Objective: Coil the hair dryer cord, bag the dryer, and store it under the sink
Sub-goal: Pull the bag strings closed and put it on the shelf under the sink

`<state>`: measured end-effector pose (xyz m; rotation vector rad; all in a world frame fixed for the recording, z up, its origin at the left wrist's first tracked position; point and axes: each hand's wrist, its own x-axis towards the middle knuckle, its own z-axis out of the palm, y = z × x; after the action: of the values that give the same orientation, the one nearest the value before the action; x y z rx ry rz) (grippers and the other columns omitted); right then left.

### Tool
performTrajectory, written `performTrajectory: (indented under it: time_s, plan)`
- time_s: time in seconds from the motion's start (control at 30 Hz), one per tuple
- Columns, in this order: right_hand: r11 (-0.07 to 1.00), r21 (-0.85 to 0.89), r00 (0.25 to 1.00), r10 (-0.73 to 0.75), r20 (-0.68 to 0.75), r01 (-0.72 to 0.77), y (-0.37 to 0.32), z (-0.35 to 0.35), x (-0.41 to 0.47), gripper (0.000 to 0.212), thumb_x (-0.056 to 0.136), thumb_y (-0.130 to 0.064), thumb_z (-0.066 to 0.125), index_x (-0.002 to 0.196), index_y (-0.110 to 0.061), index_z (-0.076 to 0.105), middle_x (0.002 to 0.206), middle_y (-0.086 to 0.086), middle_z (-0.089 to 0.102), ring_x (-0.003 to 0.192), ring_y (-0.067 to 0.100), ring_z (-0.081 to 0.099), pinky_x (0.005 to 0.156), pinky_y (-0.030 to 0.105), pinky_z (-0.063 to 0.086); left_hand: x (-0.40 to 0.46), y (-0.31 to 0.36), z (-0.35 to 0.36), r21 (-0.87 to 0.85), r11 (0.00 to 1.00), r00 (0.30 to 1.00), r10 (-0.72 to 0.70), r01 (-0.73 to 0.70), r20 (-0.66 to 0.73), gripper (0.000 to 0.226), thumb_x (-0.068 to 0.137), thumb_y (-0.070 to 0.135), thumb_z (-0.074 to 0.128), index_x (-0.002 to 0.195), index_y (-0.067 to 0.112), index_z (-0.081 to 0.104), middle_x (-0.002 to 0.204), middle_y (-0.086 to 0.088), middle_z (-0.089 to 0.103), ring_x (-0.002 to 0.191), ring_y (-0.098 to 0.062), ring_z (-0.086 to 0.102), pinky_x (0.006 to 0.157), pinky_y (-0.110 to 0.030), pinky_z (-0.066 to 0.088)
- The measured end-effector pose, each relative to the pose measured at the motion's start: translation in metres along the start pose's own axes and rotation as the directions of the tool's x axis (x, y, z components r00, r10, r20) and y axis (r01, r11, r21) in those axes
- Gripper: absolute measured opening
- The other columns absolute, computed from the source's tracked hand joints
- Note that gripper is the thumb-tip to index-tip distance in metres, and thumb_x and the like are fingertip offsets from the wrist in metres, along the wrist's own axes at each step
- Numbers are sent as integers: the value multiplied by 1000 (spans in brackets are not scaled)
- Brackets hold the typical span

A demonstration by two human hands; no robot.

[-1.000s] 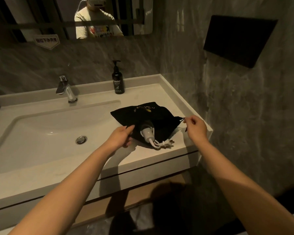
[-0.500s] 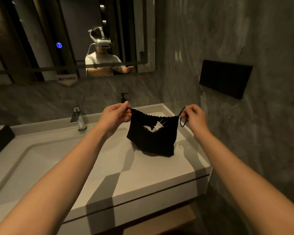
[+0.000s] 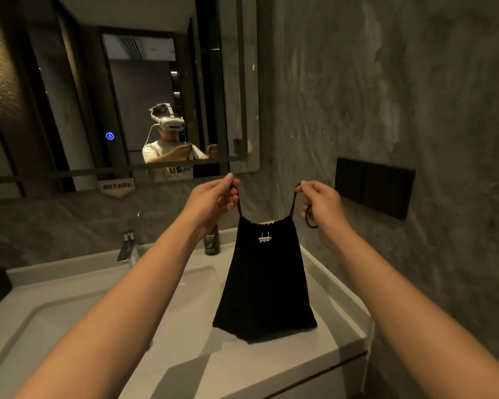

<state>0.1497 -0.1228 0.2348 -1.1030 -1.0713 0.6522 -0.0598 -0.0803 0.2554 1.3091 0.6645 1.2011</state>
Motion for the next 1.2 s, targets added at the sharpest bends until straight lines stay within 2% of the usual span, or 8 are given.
performTrajectory:
  time_s: [0.17,0.27,0.43,0.6,0.73,0.83,1.13,1.2]
  plan:
    - [988,-46,977,-140,162,150,-37,12,2,24,96,-25,51,81,-11,65,51,-2,38,47,11,36,46,24,33,7,29,13,116,992,992,40,-54,120,21,94,24,55,93,11,71,73,0,59,66,-8,56,62,-16,48]
    - [924,-169,926,-302,229,343,-61,20,5,22,95,-20,52,85,-5,65,44,-13,51,45,-2,47,50,11,37,8,45,21,303,946,980,56,-114,193,20,92,22,57,97,10,72,76,-2,64,68,-8,59,66,-17,49]
    - [856,-200,859,-405,314,477,-79,34,7,19,95,-14,54,84,-2,64,63,-5,54,47,-8,51,49,7,38,7,58,28,434,884,964,62,-173,259,25,84,25,67,100,7,73,78,-5,68,71,-10,62,72,-24,50]
    - [903,-131,877,-349,330,409,-75,33,3,17,94,-18,54,94,-4,64,75,-2,61,63,-8,57,62,8,43,3,59,27,455,864,955,89,-216,285,21,86,24,65,97,8,73,75,-1,67,66,-7,61,61,-18,46]
    - [990,61,897,-141,419,127,-46,29,-13,32,85,-34,60,112,-17,61,101,-5,68,103,12,64,90,30,48,1,53,32,341,922,967,107,-184,231,17,91,21,59,90,11,73,74,-1,66,62,-7,57,56,-15,44]
    - [997,30,892,-76,445,70,-21,40,-30,27,86,-18,64,112,-13,61,102,-4,67,97,5,63,84,14,49,1,48,39,304,937,982,138,-173,132,19,92,22,58,85,12,72,74,-3,61,62,-9,55,60,-20,41]
    - [997,-7,940,-66,335,72,17,56,-48,5,89,-15,61,90,-17,65,86,-3,66,84,7,62,82,21,48,-1,39,31,189,953,971,240,-235,-5,19,93,20,57,83,14,72,80,-4,65,71,-9,62,74,-24,51]
    - [997,-8,933,-71,353,79,20,57,-50,9,91,-17,58,92,-11,65,86,0,65,83,7,61,79,15,47,0,38,23,148,966,976,218,-214,-12,17,92,19,59,84,13,72,78,-3,65,70,-9,63,72,-23,50]
